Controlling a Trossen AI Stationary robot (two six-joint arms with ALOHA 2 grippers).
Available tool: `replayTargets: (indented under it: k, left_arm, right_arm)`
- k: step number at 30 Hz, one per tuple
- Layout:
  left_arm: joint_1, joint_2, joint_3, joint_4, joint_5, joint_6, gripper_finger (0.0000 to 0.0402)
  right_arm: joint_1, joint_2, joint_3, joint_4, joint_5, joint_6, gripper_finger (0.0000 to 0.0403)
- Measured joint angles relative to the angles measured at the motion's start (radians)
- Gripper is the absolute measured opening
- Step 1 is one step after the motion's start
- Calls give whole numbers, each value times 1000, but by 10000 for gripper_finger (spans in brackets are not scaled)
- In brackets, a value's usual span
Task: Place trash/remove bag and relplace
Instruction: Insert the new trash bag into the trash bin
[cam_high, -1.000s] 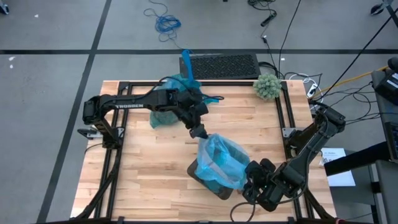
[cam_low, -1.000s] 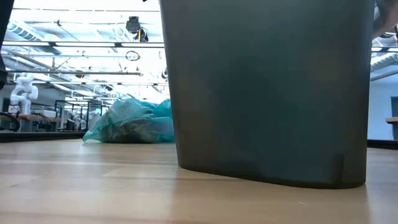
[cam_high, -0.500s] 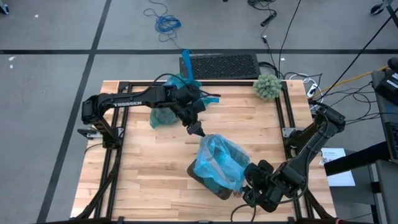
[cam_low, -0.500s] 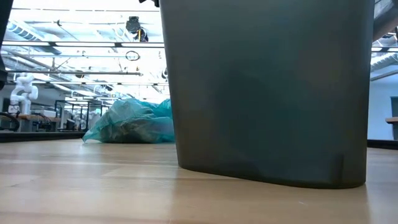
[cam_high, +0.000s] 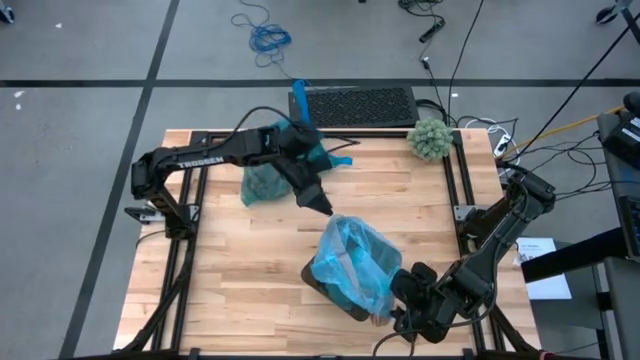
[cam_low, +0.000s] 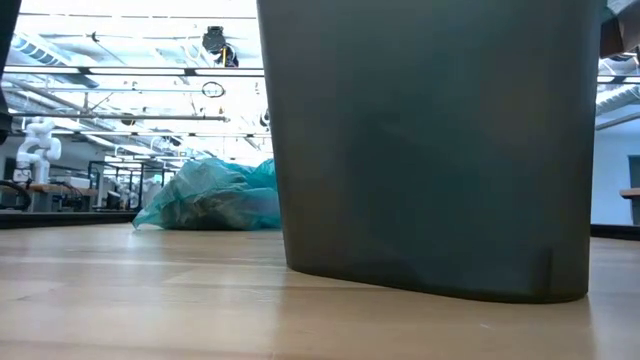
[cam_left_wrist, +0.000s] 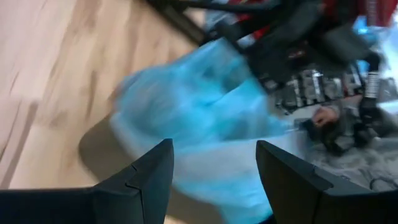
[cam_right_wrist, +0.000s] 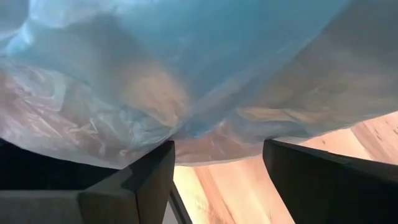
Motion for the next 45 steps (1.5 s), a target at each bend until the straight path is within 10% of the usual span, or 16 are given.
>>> replayTargets:
  k: [12, 45]
  left_arm:
    - [-140, 7, 146, 287, 124, 159, 221]
    - [-216, 166, 148, 75, 35, 359, 221]
  right_arm:
    - [0, 0, 0, -1, -10, -34, 238]
    - [-2, 0, 0, 37, -39, -33, 238]
